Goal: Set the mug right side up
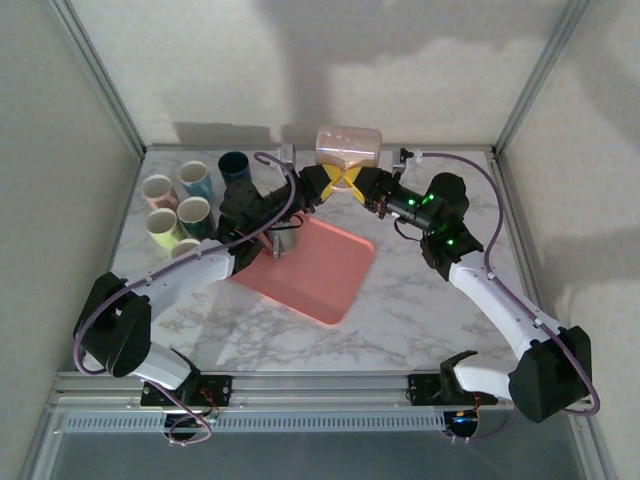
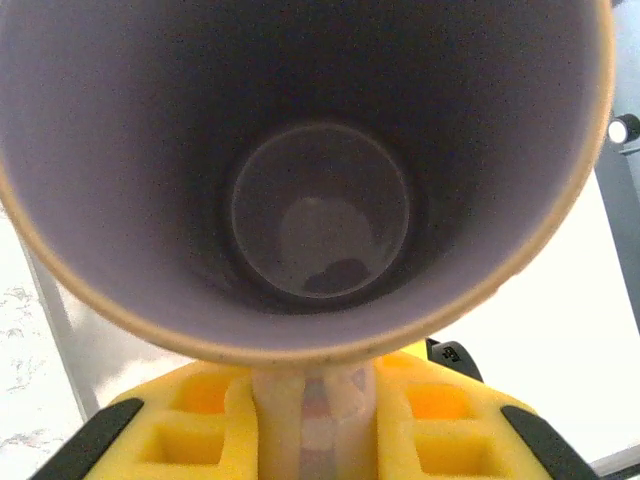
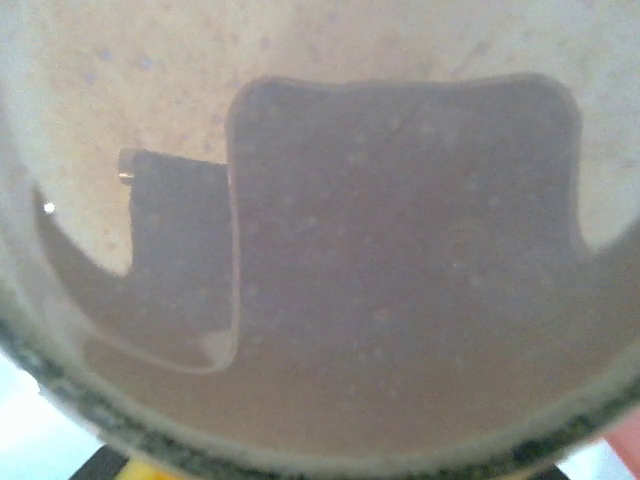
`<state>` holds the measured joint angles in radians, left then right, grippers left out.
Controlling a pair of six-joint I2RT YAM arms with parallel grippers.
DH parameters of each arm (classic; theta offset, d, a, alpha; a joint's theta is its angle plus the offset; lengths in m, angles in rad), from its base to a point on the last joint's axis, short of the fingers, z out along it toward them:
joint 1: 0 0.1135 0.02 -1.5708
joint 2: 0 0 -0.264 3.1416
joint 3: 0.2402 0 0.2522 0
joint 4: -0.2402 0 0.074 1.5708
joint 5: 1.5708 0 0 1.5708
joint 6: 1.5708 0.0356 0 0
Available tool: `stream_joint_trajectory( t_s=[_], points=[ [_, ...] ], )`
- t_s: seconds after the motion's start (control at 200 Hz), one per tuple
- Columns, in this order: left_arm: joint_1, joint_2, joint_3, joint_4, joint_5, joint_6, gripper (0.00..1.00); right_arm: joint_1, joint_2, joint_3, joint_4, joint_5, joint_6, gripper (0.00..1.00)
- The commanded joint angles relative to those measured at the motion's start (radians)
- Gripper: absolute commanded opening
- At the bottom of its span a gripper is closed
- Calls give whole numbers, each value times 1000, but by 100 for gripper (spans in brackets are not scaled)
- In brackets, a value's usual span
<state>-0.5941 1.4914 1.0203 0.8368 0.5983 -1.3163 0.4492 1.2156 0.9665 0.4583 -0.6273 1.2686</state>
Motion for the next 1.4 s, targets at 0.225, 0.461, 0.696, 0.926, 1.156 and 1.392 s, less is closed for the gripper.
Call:
stream_joint_trajectory(
  t_s=[0.225,0.461,0.696,0.926,1.156,1.392],
  points=[
    [-6,-32,37,41,-47,113,0,6,-79,22,-50,27,-110,25],
    [-4,-90,113,-160,-142,349,0,-32,-141,9,-251,83,-241,61],
    [0,-62,274,-515,-241,615,0,-53,-248,77,-661,218,-573,66],
    [0,12,402,-732,-377,780,0,-53,-256,174,-927,331,-814,66],
    [-1,157,596,-980,-588,912,0,-52,-172,255,-1096,427,-904,65],
    [2,340,767,-1142,-737,992,0,-52,-53,294,-1165,462,-911,66]
  ],
)
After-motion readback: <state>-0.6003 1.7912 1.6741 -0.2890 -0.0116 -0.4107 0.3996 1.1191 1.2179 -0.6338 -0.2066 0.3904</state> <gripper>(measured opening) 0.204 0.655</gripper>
